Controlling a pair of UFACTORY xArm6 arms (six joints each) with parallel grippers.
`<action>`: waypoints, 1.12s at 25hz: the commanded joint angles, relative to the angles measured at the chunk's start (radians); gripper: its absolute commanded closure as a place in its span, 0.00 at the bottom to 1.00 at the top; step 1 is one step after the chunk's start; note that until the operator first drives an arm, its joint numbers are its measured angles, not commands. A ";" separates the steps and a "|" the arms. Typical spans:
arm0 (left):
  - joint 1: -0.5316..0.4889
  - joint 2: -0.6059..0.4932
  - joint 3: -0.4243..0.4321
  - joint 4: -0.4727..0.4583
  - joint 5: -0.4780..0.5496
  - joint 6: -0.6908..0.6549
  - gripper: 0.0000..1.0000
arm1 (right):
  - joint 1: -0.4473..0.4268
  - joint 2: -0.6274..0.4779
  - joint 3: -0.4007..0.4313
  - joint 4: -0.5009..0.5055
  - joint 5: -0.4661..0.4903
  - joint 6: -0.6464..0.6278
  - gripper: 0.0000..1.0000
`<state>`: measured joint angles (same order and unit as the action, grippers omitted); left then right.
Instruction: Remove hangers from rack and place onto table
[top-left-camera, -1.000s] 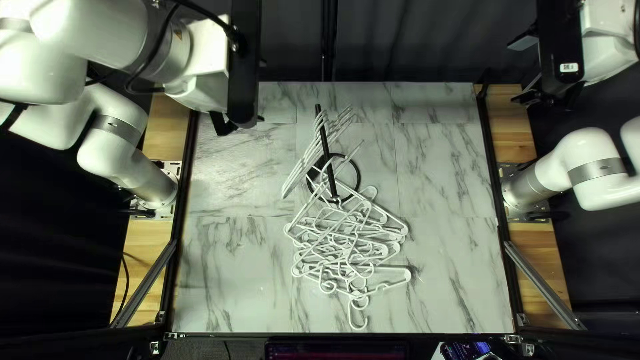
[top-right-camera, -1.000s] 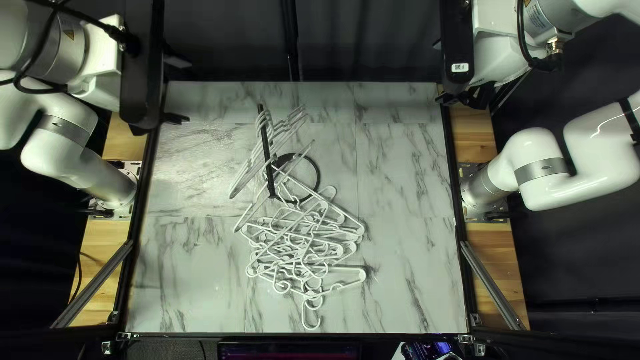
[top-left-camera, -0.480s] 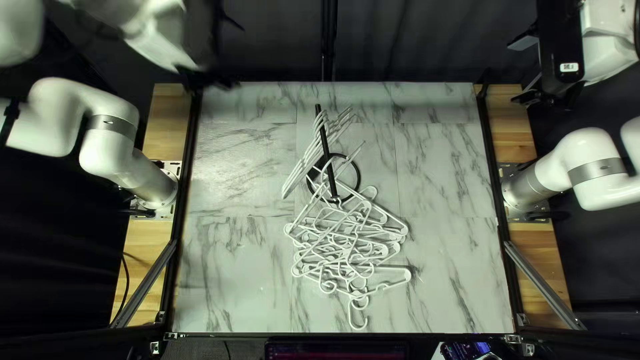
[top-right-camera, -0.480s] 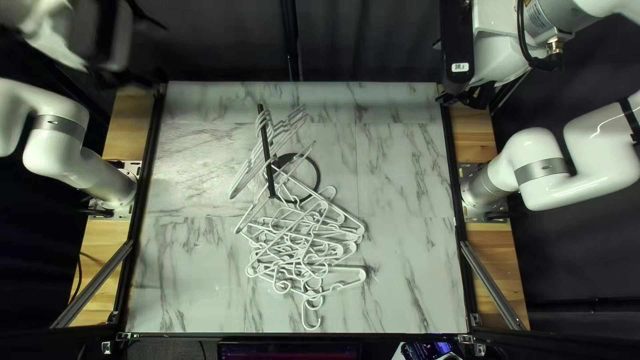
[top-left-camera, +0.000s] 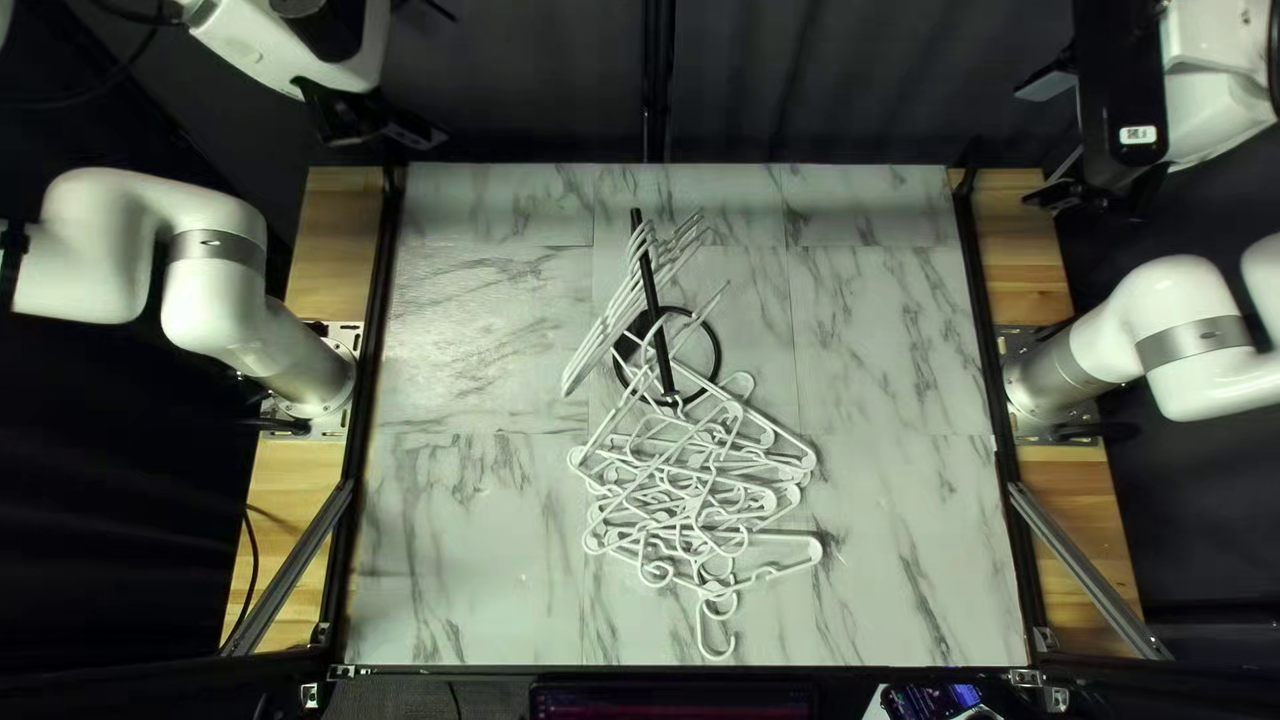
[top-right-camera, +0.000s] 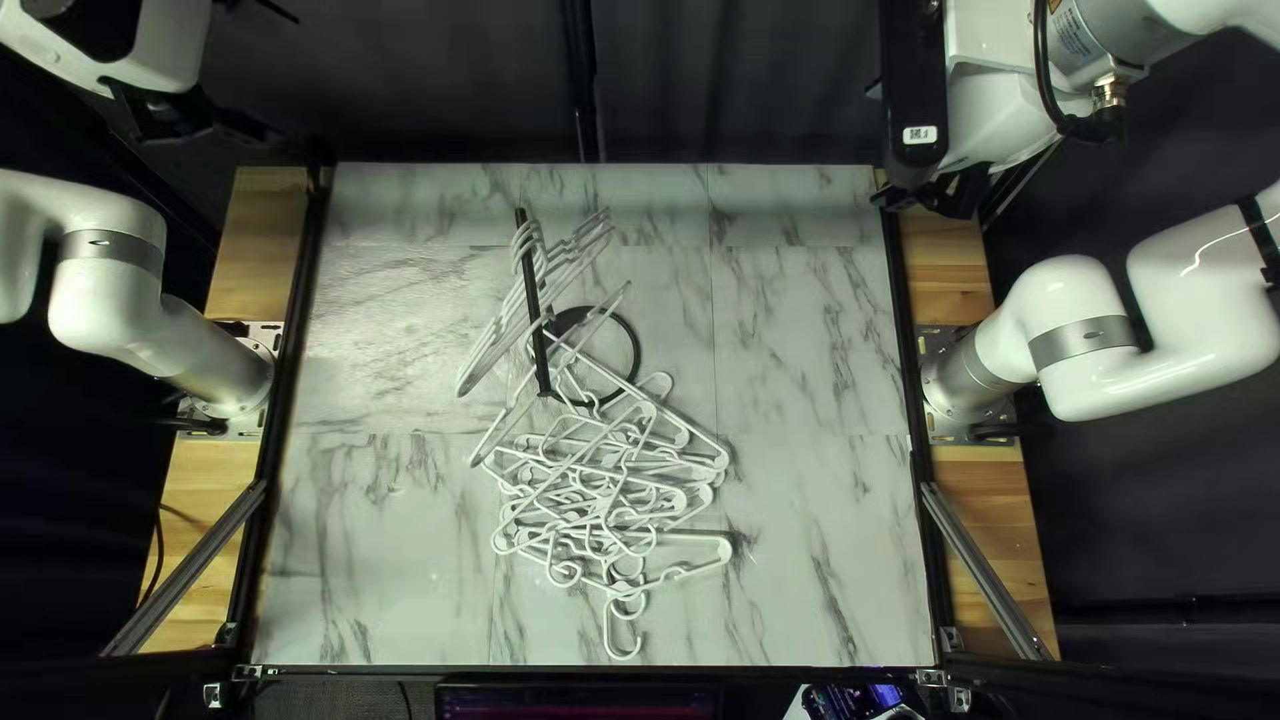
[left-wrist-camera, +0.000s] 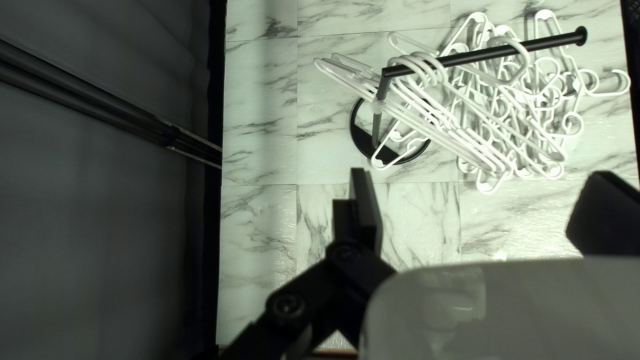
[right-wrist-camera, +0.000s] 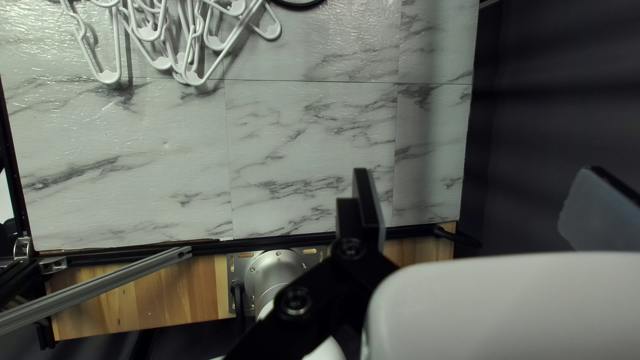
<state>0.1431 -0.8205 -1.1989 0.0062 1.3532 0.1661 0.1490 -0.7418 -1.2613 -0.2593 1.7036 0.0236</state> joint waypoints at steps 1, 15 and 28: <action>0.000 0.000 0.000 0.000 0.000 0.000 0.00 | 0.000 0.000 0.000 0.000 0.000 0.000 0.00; 0.000 0.000 0.000 0.000 0.000 0.000 0.00 | 0.000 0.000 0.000 0.000 0.000 0.000 0.00; 0.000 0.000 0.000 0.000 0.000 0.000 0.00 | -0.142 0.181 0.209 0.017 -0.354 -0.220 0.00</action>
<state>0.1431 -0.8204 -1.1989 0.0062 1.3532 0.1661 -0.0188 -0.5941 -1.0643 -0.1758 1.3541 -0.2768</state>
